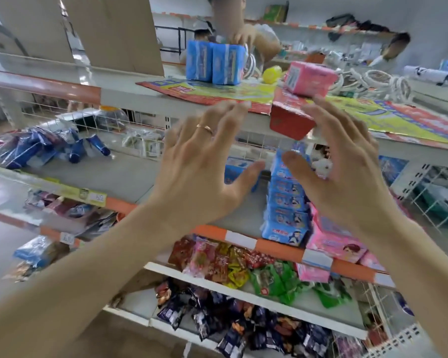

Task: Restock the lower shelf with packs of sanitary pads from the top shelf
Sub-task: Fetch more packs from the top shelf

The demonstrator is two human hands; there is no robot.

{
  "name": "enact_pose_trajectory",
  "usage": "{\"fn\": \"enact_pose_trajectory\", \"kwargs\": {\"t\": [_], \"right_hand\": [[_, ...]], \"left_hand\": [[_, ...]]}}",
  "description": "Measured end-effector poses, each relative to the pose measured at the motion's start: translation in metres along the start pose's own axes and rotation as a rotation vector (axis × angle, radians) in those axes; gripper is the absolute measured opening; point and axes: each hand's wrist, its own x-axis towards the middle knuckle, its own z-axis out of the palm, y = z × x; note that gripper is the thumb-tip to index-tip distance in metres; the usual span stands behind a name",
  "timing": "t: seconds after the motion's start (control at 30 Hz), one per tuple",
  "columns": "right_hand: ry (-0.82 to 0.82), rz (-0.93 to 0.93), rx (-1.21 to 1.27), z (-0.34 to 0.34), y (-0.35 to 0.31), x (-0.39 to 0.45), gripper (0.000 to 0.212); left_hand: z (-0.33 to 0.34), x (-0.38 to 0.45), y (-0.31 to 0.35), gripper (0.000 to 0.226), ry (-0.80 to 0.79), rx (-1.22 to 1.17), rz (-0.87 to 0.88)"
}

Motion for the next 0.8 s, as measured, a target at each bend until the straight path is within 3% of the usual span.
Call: {"fn": "enact_pose_trajectory", "kwargs": {"t": [0.47,0.8], "right_hand": [[-0.009,0.185,-0.111,-0.027,0.127,0.125,0.085],[-0.196,0.307,-0.215,0.014,0.213,0.216,0.075]], "left_hand": [[0.074,0.177,0.031,0.074,0.021,0.05,0.12],[0.136,0.283,0.009,0.083,-0.15,0.081,0.132]]}}
